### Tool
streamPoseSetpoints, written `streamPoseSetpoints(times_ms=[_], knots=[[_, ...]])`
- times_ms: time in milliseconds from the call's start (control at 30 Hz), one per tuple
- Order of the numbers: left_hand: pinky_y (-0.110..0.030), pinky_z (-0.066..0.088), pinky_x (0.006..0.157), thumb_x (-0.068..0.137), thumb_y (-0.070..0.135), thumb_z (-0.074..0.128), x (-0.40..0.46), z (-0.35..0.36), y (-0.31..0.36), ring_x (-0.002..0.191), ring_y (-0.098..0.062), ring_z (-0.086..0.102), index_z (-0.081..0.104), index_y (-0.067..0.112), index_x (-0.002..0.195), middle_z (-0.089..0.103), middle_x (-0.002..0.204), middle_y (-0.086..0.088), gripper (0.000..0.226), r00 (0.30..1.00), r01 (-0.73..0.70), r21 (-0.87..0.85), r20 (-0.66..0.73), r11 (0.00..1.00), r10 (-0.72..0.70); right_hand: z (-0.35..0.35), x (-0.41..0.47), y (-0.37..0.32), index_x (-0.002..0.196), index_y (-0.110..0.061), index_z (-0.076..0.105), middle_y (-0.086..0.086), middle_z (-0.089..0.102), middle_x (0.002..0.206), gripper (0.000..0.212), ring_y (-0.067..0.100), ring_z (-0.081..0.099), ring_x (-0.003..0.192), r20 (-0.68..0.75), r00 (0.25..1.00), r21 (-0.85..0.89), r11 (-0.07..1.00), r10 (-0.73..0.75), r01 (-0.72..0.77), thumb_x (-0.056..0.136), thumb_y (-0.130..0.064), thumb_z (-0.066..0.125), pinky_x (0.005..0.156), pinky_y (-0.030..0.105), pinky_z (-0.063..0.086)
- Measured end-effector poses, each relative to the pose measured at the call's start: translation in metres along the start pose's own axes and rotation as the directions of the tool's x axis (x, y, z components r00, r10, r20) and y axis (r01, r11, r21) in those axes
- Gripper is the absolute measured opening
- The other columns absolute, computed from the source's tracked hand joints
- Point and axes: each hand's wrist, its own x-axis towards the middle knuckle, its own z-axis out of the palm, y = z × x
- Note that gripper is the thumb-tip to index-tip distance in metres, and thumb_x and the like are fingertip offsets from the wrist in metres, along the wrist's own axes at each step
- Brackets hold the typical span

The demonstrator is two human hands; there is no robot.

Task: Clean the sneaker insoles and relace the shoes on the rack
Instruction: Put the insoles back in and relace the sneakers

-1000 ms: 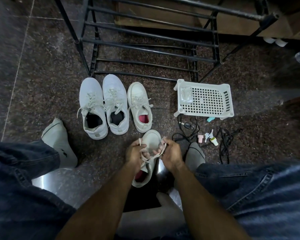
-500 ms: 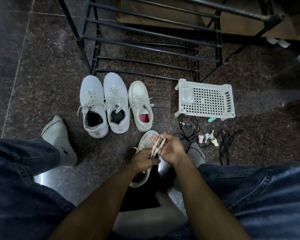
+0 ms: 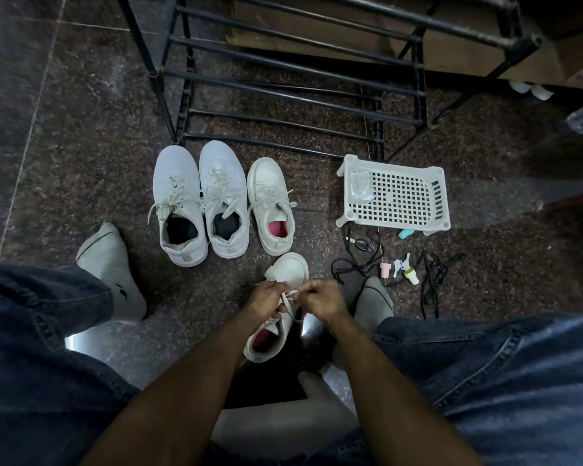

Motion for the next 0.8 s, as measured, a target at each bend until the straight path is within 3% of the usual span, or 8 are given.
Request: streamPoseSetpoints(times_ms=[100,233,300,400,533,667,733,800], knots=[[-0.021,0.036,0.041,0.097,0.013,0.046,0.002,-0.004,-0.003,0.043,-0.016,0.050,0.063,0.005,0.069,0.054,0.058,-0.011,0.034,1.000,0.026,-0.094,-0.010,0.995,-0.028,-0.010,-0.002,-0.008,0.065,-0.007,0.065,0.008,0.060,0.058,0.025,0.014,0.053,0.046,0.042,0.990,-0.021,0.991,0.133,-0.132,0.077,0.014,0.060,0.045,0.022,0.047],[-0.033,0.046,0.070,0.091,0.003,0.049,0.008,-0.005,-0.007,0.068,-0.026,0.059,0.071,0.012,0.050,0.067,0.059,-0.005,0.048,1.000,-0.009,-0.109,-0.018,0.994,0.007,-0.010,-0.012,-0.013,0.089,-0.003,0.071,0.008,0.056,0.052,0.026,0.016,0.048,0.041,0.208,0.952,-0.199,0.963,0.223,-0.182,0.075,0.009,0.052,0.048,0.027,0.047],[-0.033,0.046,0.071,0.091,0.000,0.048,0.008,-0.003,-0.006,0.067,-0.025,0.061,0.072,0.012,0.052,0.068,0.057,-0.004,0.047,1.000,-0.016,-0.122,-0.005,0.992,0.015,-0.005,-0.016,-0.013,0.097,-0.017,0.073,0.011,0.058,0.058,0.044,0.018,0.046,0.042,0.269,0.943,-0.265,0.956,0.195,-0.122,0.071,0.008,0.048,0.047,0.027,0.044],[-0.025,0.047,0.059,0.093,-0.003,0.045,0.006,-0.001,-0.003,0.056,-0.015,0.061,0.068,0.005,0.065,0.067,0.053,0.000,0.037,0.999,-0.052,-0.130,-0.009,0.990,0.051,0.003,-0.017,-0.011,0.079,-0.036,0.070,0.019,0.062,0.063,0.047,0.024,0.049,0.045,0.372,0.919,-0.312,0.950,0.131,-0.009,0.069,0.004,0.046,0.048,0.028,0.042],[-0.024,0.048,0.058,0.088,-0.005,0.051,0.006,-0.001,-0.001,0.056,-0.009,0.061,0.070,0.004,0.070,0.067,0.053,0.004,0.028,0.996,-0.085,-0.114,-0.039,0.990,0.081,0.005,-0.023,-0.014,0.073,-0.023,0.062,0.003,0.056,0.058,0.022,0.015,0.052,0.045,0.370,0.922,-0.274,0.962,0.116,-0.011,0.083,-0.005,0.057,0.042,0.018,0.041],[-0.021,0.043,0.048,0.086,-0.002,0.059,0.004,-0.001,-0.001,0.048,-0.015,0.057,0.069,0.009,0.062,0.065,0.051,-0.001,0.028,0.998,-0.043,-0.133,-0.051,0.990,0.036,0.014,-0.021,-0.005,0.070,-0.008,0.057,0.003,0.057,0.050,0.028,0.004,0.048,0.033,0.318,0.945,-0.153,0.988,0.074,-0.026,0.092,0.008,0.048,0.035,0.013,0.035],[-0.028,0.047,0.062,0.079,0.009,0.068,0.001,-0.002,0.000,0.060,-0.021,0.060,0.070,0.011,0.060,0.067,0.059,-0.005,0.019,0.995,-0.085,-0.060,-0.060,0.995,0.081,0.018,-0.019,-0.001,0.067,-0.008,0.057,0.007,0.056,0.053,0.033,0.006,0.048,0.033,0.271,0.958,-0.130,0.990,0.093,-0.059,0.091,0.009,0.044,0.035,0.013,0.034],[-0.034,0.047,0.069,0.073,0.015,0.071,0.000,-0.009,-0.003,0.069,-0.020,0.058,0.066,0.009,0.063,0.065,0.069,-0.008,0.012,0.983,-0.174,0.132,-0.043,0.976,0.181,0.019,-0.019,0.001,0.066,-0.010,0.055,0.010,0.054,0.058,0.032,0.007,0.047,0.035,0.241,0.964,-0.096,0.991,0.115,-0.094,0.092,0.006,0.044,0.035,0.012,0.033]])
